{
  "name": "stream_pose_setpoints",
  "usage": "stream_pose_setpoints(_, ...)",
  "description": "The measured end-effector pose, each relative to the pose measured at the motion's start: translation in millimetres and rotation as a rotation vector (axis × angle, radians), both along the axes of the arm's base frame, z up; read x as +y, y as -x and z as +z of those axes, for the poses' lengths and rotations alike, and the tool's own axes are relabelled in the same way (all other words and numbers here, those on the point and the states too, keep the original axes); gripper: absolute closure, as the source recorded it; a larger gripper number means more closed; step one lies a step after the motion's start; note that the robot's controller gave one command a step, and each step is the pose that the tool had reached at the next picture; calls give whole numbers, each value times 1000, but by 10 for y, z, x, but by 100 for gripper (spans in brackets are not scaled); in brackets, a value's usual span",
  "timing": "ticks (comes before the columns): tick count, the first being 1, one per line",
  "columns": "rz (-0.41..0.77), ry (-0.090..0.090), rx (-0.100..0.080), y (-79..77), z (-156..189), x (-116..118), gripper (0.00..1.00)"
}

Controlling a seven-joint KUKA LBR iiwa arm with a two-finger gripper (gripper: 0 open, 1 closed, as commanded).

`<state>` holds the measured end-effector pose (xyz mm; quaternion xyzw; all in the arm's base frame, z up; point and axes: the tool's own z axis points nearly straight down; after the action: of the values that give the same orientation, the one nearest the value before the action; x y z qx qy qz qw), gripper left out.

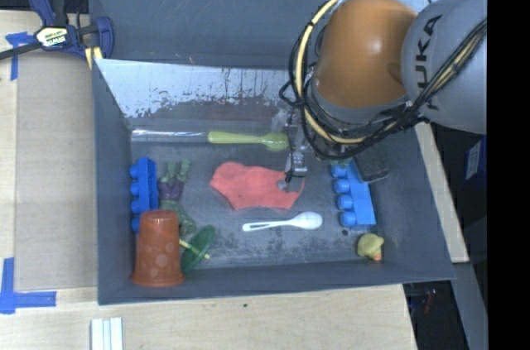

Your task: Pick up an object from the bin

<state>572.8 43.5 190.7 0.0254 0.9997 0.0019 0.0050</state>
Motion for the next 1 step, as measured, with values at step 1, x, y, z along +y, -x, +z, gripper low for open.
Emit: stream_pose_setpoints(1, 53, 3, 4, 157, -265, -227, 0)
